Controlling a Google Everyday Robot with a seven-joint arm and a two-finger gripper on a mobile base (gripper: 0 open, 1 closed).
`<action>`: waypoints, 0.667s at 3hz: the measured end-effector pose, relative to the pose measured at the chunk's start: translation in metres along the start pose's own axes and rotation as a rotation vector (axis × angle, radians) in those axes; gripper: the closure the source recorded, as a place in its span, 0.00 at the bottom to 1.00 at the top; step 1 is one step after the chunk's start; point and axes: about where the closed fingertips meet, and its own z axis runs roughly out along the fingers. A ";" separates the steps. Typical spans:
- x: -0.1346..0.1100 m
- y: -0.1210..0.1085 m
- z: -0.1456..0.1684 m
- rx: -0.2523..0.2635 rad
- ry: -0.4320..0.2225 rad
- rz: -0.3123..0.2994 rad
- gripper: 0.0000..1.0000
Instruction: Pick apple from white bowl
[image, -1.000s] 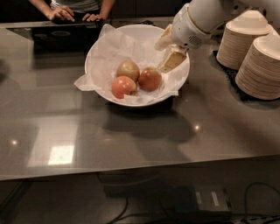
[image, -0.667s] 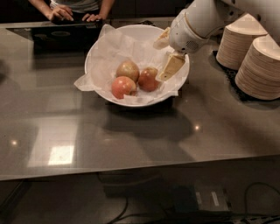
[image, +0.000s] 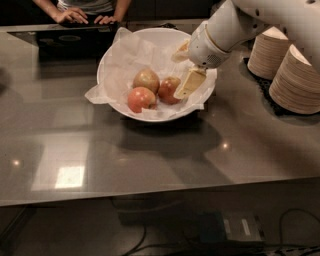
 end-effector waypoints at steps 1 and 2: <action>0.001 0.002 0.012 -0.017 -0.017 0.008 0.35; 0.002 0.005 0.025 -0.032 -0.040 0.023 0.38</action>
Offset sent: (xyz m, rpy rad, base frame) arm 0.0039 0.0139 -0.0345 0.0674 0.0574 0.0060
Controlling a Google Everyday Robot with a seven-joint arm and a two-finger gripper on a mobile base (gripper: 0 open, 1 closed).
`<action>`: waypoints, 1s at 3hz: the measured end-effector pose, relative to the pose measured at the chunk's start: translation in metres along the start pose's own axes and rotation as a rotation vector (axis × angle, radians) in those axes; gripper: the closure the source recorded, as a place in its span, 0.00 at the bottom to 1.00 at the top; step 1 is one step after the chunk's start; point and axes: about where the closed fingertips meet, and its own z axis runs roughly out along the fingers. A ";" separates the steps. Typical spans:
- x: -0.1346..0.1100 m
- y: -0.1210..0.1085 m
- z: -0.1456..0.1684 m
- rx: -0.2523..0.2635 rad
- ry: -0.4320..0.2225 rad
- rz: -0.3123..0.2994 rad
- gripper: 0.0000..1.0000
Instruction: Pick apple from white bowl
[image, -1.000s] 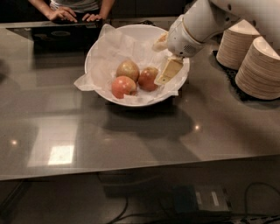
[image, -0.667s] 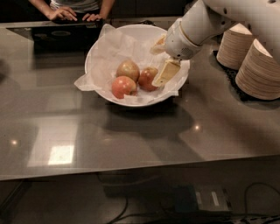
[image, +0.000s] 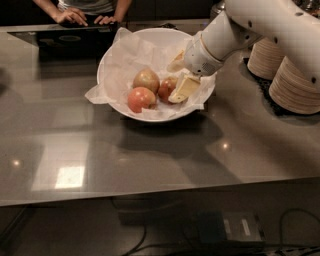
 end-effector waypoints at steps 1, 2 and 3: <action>0.002 0.002 0.013 -0.015 -0.024 0.013 0.39; 0.005 0.004 0.021 -0.023 -0.043 0.029 0.39; 0.005 0.004 0.021 -0.023 -0.043 0.029 0.58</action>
Offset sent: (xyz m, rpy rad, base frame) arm 0.0038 0.0060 -0.0274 0.0713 0.0487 -0.0083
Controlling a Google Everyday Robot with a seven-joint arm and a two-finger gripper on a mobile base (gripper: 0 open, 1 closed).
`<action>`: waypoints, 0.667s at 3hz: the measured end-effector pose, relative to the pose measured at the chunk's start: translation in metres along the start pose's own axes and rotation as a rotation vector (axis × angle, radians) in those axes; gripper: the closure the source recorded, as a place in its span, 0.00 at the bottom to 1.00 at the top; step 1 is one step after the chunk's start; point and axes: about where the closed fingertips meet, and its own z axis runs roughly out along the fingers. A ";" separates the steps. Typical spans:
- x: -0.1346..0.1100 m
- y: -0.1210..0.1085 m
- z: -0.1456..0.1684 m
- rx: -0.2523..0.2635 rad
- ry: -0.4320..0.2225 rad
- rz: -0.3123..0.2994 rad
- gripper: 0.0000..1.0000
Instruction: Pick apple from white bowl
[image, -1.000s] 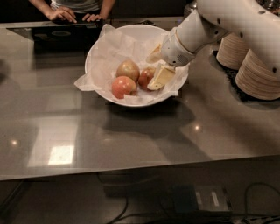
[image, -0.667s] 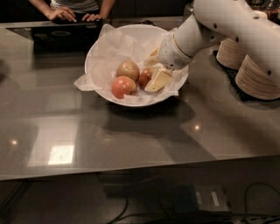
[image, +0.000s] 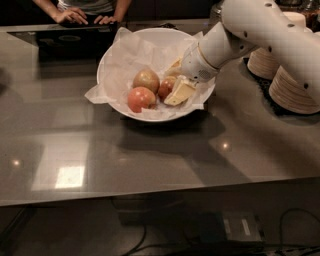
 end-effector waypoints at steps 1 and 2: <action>0.000 0.000 0.000 0.000 0.000 0.000 0.80; -0.002 0.002 -0.003 0.000 -0.020 -0.001 1.00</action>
Offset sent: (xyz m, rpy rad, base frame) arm -0.0055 -0.0044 0.0091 0.0448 -0.0071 0.0074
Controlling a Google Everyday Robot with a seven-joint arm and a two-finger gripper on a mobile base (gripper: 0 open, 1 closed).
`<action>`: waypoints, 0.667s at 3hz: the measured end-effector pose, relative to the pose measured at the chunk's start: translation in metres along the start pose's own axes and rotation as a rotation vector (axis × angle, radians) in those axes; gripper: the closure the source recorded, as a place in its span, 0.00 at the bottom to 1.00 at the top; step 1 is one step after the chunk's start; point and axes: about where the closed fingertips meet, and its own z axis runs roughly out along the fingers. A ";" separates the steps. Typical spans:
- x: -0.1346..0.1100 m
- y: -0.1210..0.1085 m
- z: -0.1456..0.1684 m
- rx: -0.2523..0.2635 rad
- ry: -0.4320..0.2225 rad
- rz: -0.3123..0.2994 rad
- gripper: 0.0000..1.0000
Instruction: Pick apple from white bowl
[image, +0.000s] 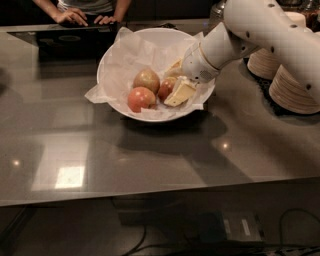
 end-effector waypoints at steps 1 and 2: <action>-0.014 0.001 -0.022 0.025 -0.064 -0.018 1.00; -0.035 0.001 -0.055 0.061 -0.144 -0.056 1.00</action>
Offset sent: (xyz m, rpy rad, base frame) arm -0.0334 -0.0174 0.1250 0.2445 -0.1735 0.0823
